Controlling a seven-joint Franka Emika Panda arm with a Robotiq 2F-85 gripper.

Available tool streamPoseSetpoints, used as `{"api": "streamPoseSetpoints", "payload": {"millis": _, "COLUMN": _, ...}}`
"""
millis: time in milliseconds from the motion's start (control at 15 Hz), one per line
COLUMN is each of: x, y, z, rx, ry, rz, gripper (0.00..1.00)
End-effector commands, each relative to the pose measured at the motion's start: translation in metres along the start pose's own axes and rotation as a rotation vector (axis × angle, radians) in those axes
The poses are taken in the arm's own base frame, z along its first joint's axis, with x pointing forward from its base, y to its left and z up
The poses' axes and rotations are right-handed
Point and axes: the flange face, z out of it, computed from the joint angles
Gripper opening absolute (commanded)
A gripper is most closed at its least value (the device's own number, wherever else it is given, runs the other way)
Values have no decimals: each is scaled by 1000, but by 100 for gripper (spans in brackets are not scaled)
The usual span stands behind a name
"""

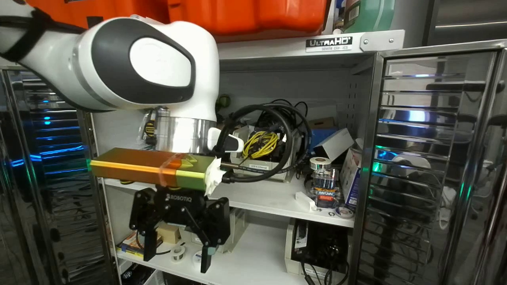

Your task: Place the grey cable in the box on the top shelf

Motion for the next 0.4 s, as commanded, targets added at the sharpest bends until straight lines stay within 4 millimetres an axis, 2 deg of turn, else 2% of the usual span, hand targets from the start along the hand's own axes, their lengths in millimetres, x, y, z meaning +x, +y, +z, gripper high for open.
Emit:
{"api": "streamPoseSetpoints", "payload": {"millis": 0, "x": -40, "y": 0, "z": -3, "rx": -22, "ry": -12, "rz": -16, "gripper": 100}}
{"api": "streamPoseSetpoints", "payload": {"millis": 67, "x": -48, "y": 5, "z": -3, "rx": -33, "ry": -35, "rz": -6, "gripper": 100}}
{"api": "streamPoseSetpoints", "payload": {"millis": 133, "x": -27, "y": 5, "z": 0, "rx": -14, "ry": -27, "rz": 5, "gripper": 100}}
{"api": "streamPoseSetpoints", "payload": {"millis": 333, "x": -41, "y": 7, "z": 1, "rx": -20, "ry": -33, "rz": 11, "gripper": 100}}
